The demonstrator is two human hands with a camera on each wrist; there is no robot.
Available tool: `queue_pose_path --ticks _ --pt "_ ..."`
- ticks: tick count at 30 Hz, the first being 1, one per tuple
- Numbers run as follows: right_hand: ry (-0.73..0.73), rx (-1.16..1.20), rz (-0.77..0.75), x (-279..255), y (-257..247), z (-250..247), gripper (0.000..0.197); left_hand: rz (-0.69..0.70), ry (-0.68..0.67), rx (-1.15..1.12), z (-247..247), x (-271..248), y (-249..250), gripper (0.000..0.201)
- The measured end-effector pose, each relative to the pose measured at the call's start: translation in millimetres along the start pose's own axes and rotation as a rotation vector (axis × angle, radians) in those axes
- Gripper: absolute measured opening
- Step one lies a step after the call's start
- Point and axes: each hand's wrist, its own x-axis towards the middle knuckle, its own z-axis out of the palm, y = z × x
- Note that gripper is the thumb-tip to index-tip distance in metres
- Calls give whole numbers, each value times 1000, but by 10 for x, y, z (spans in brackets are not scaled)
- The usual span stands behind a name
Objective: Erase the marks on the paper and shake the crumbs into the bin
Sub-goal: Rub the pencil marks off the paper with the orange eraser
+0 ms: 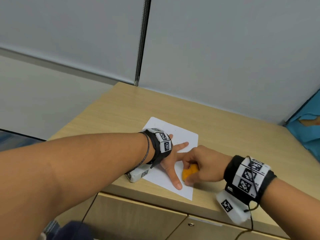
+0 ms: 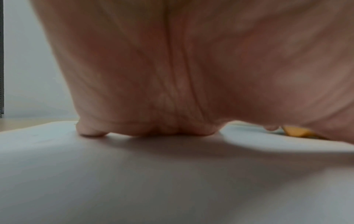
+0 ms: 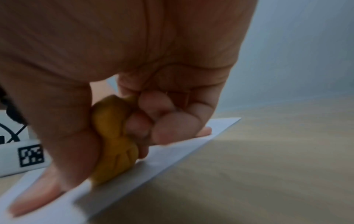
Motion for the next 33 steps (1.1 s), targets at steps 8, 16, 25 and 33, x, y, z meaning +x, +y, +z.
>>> queue_pose_path --ticks 8,16,25,33 --pt "118 -47 28 85 44 -22 24 5 8 -25 -17 -48 6 125" --pt "227 -15 129 196 124 -50 24 22 35 -15 -29 -59 16 125" --pt "123 77 124 230 205 -86 26 60 8 -6 -66 -77 -86 124" --pt "153 63 154 154 223 -78 22 79 19 27 21 -82 -273 133"
